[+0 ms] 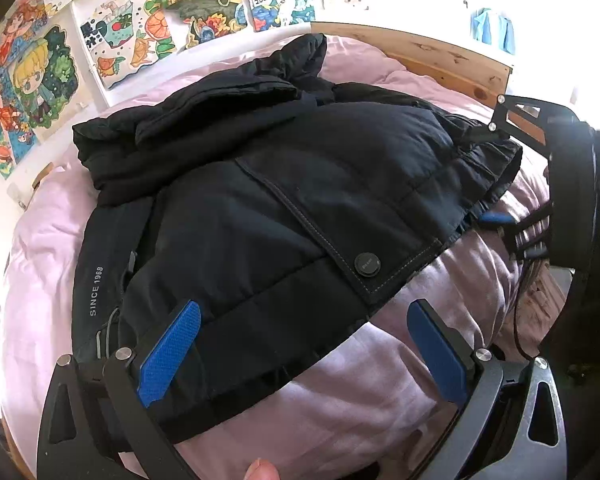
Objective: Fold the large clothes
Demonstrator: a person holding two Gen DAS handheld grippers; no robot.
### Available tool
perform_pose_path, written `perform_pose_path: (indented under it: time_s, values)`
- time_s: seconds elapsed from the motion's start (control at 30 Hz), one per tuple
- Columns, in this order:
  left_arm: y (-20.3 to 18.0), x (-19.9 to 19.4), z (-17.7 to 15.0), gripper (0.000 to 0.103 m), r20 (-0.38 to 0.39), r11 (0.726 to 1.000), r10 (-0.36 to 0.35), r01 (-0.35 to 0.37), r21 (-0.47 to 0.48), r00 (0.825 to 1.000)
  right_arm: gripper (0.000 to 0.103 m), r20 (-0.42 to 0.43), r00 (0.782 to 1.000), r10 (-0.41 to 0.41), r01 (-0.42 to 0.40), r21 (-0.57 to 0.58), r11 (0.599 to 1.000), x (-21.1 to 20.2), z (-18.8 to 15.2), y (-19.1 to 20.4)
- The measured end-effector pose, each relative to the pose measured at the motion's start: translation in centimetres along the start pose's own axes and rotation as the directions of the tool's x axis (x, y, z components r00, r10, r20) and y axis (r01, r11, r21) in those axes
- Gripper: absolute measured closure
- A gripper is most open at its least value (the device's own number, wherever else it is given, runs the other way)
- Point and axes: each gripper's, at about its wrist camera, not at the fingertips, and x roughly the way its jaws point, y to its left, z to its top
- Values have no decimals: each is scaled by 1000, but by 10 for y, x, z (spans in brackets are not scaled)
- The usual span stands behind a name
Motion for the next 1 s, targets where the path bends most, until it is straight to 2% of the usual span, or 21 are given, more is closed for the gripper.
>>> perform_pose_path:
  time_s: [0.07, 0.1, 0.13, 0.23, 0.43, 0.6, 0.7, 0.83, 0.93, 1.0]
  values:
    - [-1, -1, 1, 1, 7, 1000, 1, -1, 3, 1000, 57, 19, 1000, -1, 1, 37, 999, -7, 0, -9]
    - [-2, -2, 2, 1, 13, 1000, 2, -2, 5, 1000, 72, 38, 999, -4, 2, 56, 998, -12, 0, -13]
    - [-3, -2, 2, 1, 16, 1000, 4, -4, 8, 1000, 78, 53, 999, -3, -1, 76, 997, -16, 1, -17]
    - [-6, -3, 1, 1, 26, 1000, 11, -11, 28, 1000, 85, 100, 994, 32, -51, 190, 981, -26, -1, -39]
    - [-11, -1, -6, 1, 25, 995, 37, -39, 95, 999, 91, 187, 975, 123, -186, 373, 909, -35, -1, -77]
    - [-10, 8, -17, 1, 21, 974, 142, -144, 173, 990, 91, 275, 946, 171, -296, 518, 803, -43, 0, -114]
    - [-4, 17, -24, 1, 8, 954, 227, -224, 200, 974, 92, 305, 937, 172, -322, 556, 767, -47, 1, -126]
    - [17, 24, -25, 1, -22, 941, 302, -295, 169, 953, 92, 315, 935, 166, -325, 565, 758, -49, 4, -128]
    - [36, 26, -22, 1, -62, 913, 383, -368, 174, 922, 92, 319, 933, 168, -331, 575, 748, -49, 4, -130]
    - [52, 22, -19, 2, -96, 913, 394, -378, 154, 914, 92, 325, 930, 170, -338, 583, 738, -48, 2, -134]
